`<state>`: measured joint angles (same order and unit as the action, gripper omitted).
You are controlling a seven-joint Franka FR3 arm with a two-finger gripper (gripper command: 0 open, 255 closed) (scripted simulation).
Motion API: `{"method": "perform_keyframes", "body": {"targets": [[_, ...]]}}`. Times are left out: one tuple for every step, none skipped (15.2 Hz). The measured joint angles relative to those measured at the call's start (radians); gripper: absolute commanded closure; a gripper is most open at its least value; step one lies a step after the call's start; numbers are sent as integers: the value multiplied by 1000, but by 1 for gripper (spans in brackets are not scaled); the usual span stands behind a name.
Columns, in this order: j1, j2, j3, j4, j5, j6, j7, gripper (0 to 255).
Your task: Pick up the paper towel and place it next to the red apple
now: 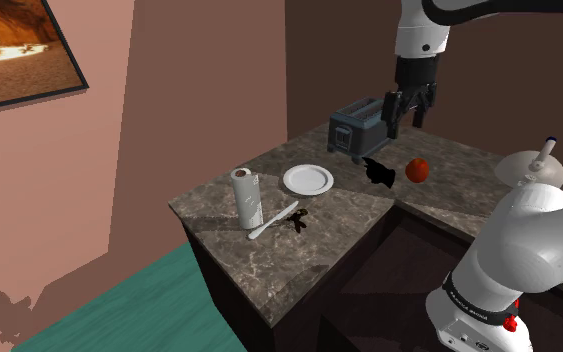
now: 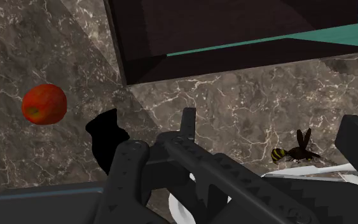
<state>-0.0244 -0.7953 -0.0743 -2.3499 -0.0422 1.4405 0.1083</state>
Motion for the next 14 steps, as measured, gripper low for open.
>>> {"method": "perform_keyframes", "body": {"targets": [[0,0,0,0,0,0,0,0],[4,8,8,0,6,10,8,0],[8,21,16,-1,11,26,15,0],[13,50,27,10,19,47,27,0],[19,75,36,8,26,77,36,0],[24,101,47,10,32,105,46,0],[29,128,57,22,38,125,57,0],[35,152,70,27,45,147,70,0],[42,176,84,32,52,171,84,0],[48,212,98,42,59,201,98,0],[52,234,108,46,62,222,108,0],[56,263,117,56,65,245,118,0],[61,301,130,71,68,272,131,0],[66,334,143,90,71,290,145,0]]}}
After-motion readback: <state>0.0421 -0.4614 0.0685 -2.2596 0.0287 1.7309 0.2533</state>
